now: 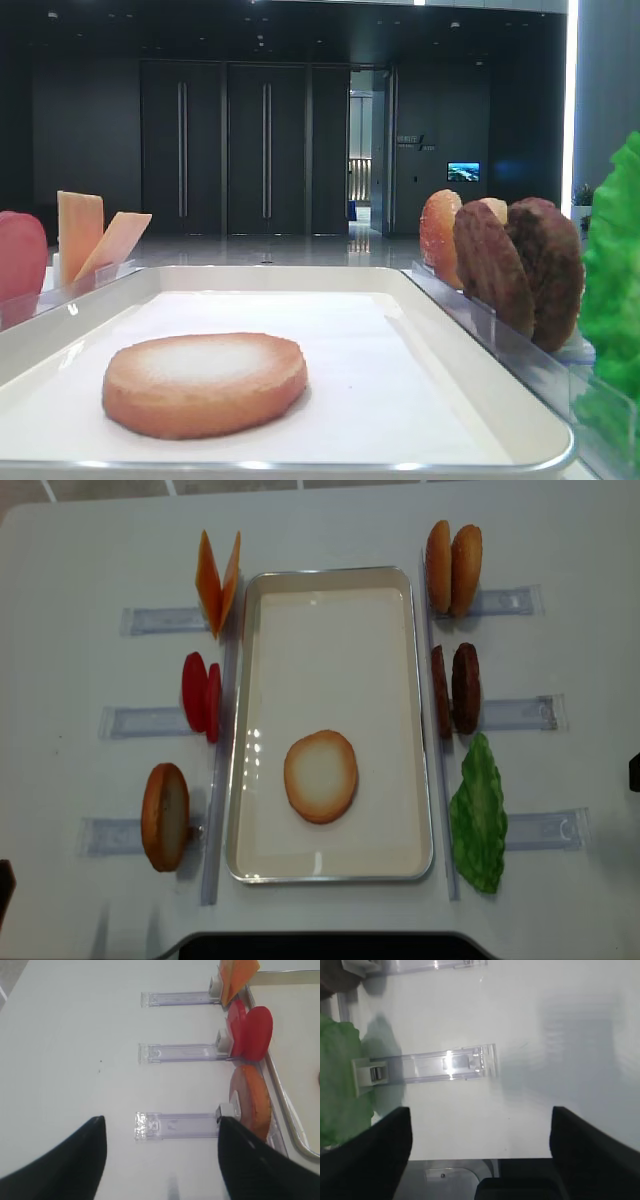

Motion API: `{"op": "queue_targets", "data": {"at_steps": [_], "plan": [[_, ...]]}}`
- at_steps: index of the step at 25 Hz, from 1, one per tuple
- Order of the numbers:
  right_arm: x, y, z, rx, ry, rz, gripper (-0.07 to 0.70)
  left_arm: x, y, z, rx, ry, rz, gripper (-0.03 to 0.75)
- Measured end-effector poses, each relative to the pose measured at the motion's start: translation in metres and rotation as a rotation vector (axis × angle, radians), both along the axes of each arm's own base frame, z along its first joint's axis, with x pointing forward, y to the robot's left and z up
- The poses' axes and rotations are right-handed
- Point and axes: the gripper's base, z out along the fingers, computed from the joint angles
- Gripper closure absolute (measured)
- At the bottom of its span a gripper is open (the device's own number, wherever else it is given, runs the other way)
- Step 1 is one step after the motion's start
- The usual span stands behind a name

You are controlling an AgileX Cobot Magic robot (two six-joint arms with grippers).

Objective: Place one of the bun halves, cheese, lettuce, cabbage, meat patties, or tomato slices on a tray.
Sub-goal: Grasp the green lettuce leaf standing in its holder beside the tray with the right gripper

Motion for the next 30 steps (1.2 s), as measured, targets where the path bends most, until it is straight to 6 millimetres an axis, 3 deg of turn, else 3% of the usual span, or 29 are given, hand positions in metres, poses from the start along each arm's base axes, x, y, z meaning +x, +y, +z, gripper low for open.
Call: {"op": "queue_targets", "data": {"at_steps": [8, 13, 23, 30], "plan": [[0.007, 0.000, -0.006, 0.010, 0.045, 0.009, 0.093, 0.000, 0.000, 0.000, 0.000, 0.000, 0.000, 0.190], [0.008, 0.011, -0.004, 0.123, 0.041, -0.007, 0.093, 0.000, 0.000, 0.000, 0.000, 0.000, 0.000, 0.190], [0.001, 0.061, 0.024, 0.106, 0.019, 0.061, 0.093, 0.000, 0.000, 0.000, 0.000, 0.000, 0.000, 0.190], [-0.006, 0.097, 0.018, 0.088, 0.089, 0.112, 0.093, 0.000, 0.000, 0.000, 0.000, 0.000, 0.000, 0.204]]}}
